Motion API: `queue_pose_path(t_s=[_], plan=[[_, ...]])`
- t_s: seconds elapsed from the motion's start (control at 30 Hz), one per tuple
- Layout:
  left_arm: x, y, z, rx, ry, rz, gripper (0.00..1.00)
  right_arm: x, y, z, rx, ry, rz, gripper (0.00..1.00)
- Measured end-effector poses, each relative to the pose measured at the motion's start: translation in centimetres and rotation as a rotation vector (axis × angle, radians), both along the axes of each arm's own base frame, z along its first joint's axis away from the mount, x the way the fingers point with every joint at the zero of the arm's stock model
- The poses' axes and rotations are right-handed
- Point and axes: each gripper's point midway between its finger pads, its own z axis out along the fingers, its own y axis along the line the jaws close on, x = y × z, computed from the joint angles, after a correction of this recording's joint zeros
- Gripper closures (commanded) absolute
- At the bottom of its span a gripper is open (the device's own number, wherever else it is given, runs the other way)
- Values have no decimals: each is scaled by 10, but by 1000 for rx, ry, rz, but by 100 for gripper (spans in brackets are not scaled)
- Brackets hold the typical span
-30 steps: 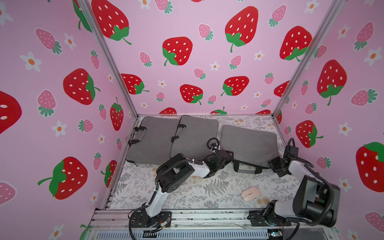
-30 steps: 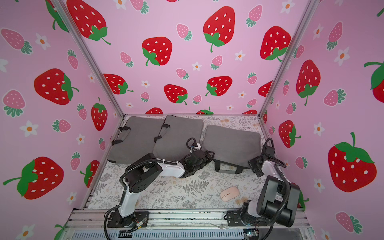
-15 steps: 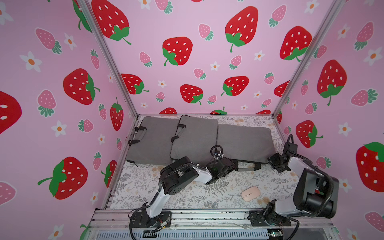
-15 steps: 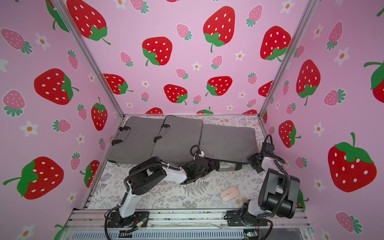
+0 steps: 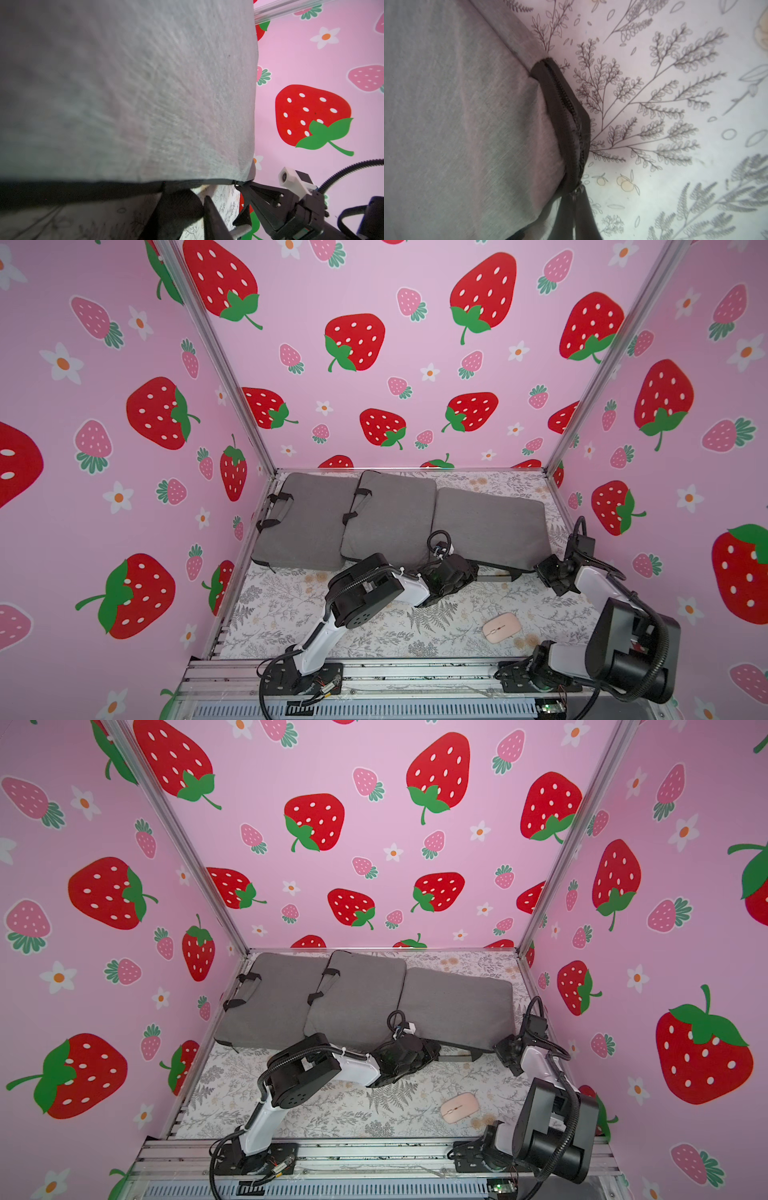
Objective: Put the mouse into the laptop bag
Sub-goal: Unzip the zipper on the zippered laptop bag.
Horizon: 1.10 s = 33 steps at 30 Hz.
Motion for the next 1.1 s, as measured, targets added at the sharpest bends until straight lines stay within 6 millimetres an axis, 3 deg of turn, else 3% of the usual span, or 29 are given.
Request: queue_pose_path(t_s=[0.07, 0.3, 0.47, 0.77, 0.97, 1.1], plan=[[0, -1, 8, -6, -9, -1, 100, -4, 2, 1, -1, -3, 5, 100], [21, 2, 36, -47, -44, 35, 100, -14, 7, -6, 2, 7, 16, 100], [40, 8, 43, -16, -66, 73, 65, -14, 7, -9, 6, 16, 19, 100], [80, 0, 73, -57, -101, 122, 62, -13, 8, -11, 2, 8, 35, 100], [103, -1, 58, -23, -82, 150, 62, -12, 9, -12, 6, 2, 41, 100], [107, 4, 44, 15, -58, 159, 63, -13, 11, -8, 5, -4, 47, 100]])
